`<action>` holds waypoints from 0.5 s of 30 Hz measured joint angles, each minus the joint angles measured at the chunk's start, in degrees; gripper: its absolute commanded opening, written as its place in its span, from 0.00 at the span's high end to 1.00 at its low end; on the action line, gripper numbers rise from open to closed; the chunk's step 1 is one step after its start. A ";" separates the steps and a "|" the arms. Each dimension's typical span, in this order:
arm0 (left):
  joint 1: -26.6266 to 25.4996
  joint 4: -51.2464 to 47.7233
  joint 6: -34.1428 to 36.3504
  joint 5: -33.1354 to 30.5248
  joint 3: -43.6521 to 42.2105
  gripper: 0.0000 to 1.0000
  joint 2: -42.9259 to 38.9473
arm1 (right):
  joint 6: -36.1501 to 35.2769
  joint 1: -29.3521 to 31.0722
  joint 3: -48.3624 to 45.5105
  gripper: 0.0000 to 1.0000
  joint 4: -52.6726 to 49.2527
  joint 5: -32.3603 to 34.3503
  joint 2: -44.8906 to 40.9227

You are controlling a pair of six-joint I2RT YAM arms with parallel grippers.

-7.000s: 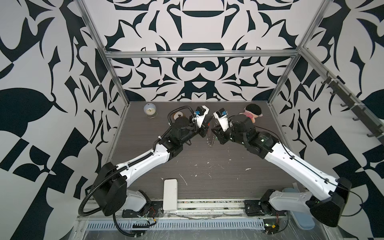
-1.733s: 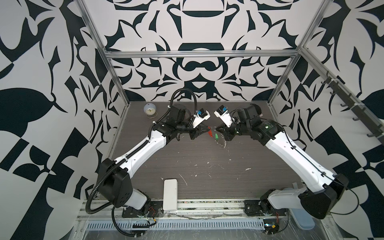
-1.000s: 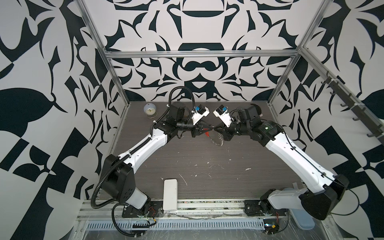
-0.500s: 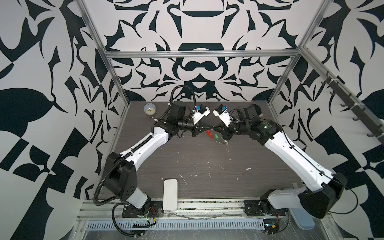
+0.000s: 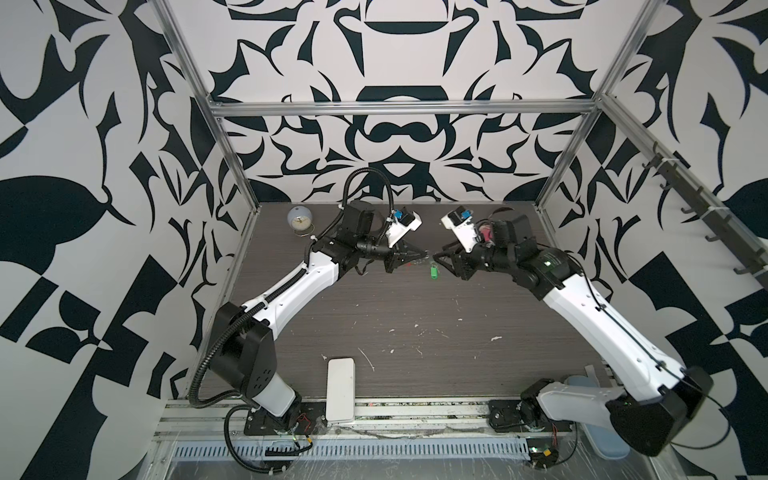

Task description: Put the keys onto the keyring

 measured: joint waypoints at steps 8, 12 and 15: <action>0.00 4.72 -4.17 0.00 -1.79 1.00 0.00 | 5.25 -4.00 -3.39 0.56 6.40 -3.82 2.45; 0.00 6.97 -6.03 -0.11 -2.75 1.00 0.00 | 7.63 -3.93 -4.07 0.62 8.50 -6.19 5.73; 0.00 8.15 -7.54 -1.38 -3.54 1.00 0.00 | 9.18 -3.72 -5.57 0.64 10.71 -7.06 6.25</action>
